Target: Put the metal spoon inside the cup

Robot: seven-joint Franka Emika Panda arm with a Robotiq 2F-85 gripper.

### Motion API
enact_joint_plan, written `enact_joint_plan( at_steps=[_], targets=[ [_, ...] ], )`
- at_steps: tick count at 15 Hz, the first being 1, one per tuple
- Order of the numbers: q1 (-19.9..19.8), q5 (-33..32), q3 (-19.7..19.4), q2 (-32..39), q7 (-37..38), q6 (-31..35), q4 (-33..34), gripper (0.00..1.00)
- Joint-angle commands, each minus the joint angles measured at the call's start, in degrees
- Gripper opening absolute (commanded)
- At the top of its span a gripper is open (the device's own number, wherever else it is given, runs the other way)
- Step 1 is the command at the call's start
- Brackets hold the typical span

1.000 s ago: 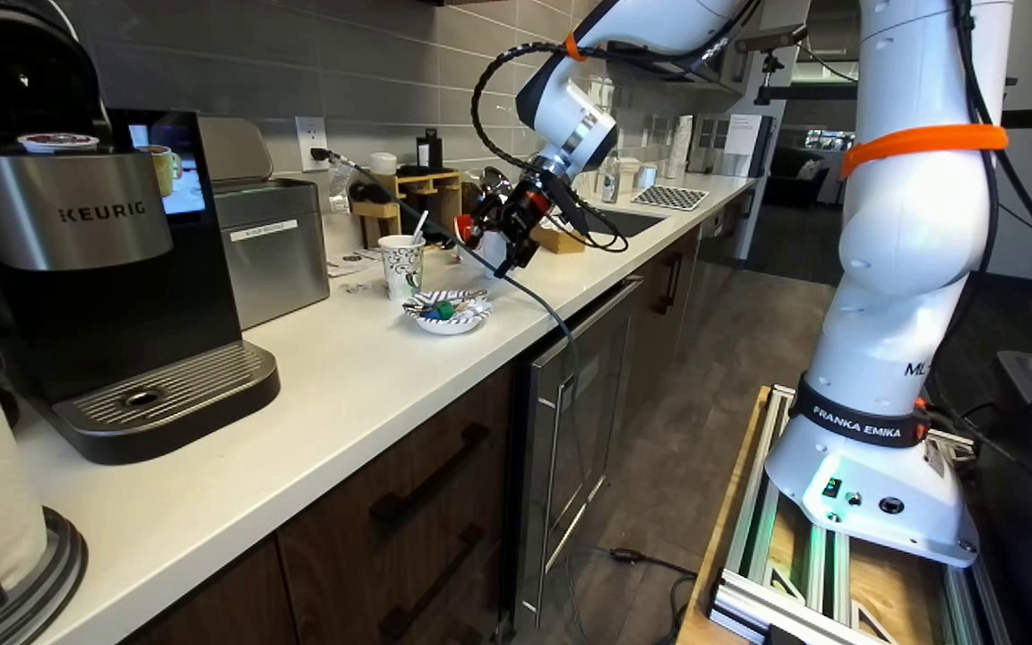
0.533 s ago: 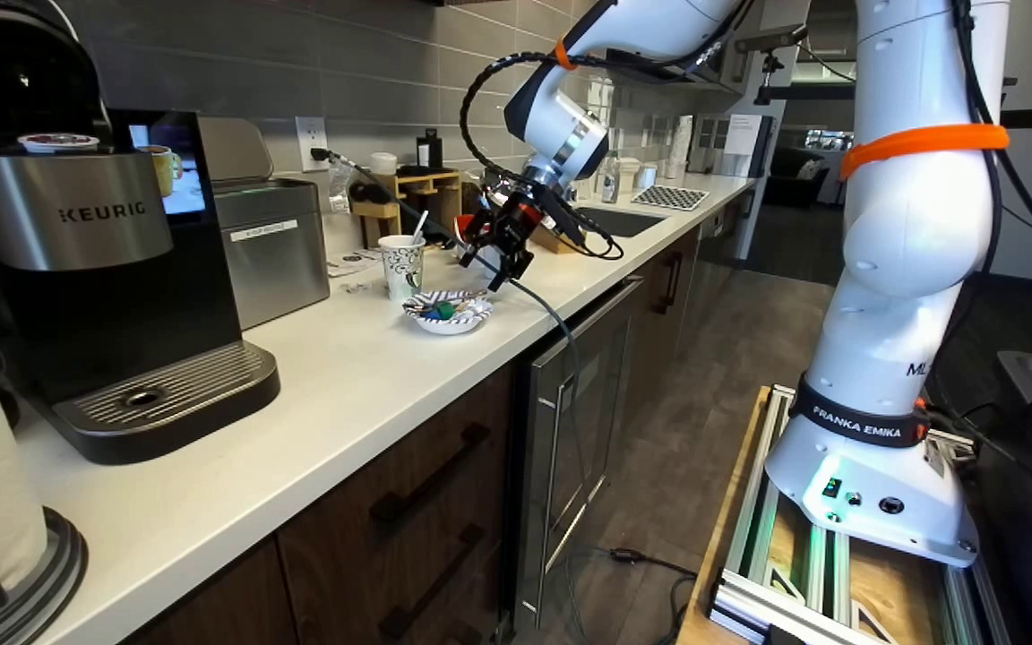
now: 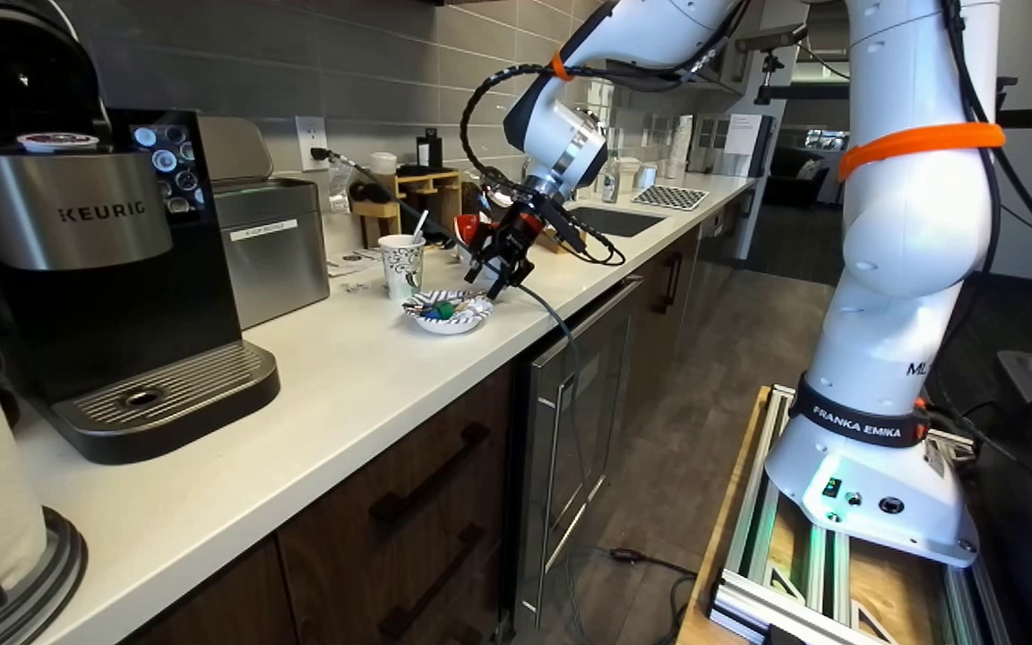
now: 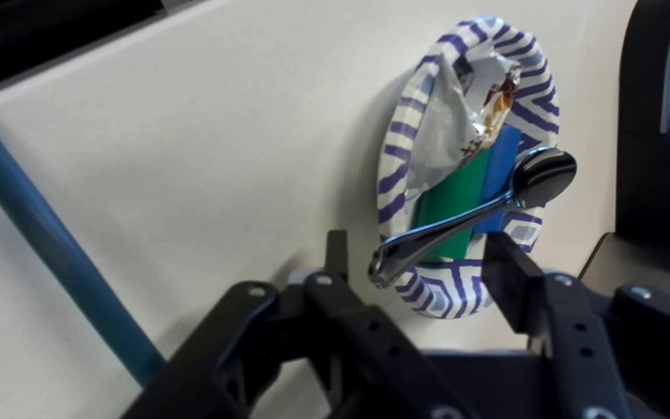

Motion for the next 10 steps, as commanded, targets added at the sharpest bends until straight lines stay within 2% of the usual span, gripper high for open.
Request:
enact_joint_plan(
  at_steps=[1,4,5,7,10],
  targets=[
    [-0.4,-0.1,0.3,1.6,1.0,0.5,0.8,0.31],
    [-0.5,0.1,0.4,2.6,1.4,0.7,1.3,0.07],
    [-0.6,0.1,0.4,2.7,1.5,0.8,1.4,0.02],
    [-0.7,0.4,0.3,2.2,1.7,0.9,1.5,0.05],
    [-0.7,0.1,0.2,0.5,1.2,0.8,0.9,0.05]
  ],
)
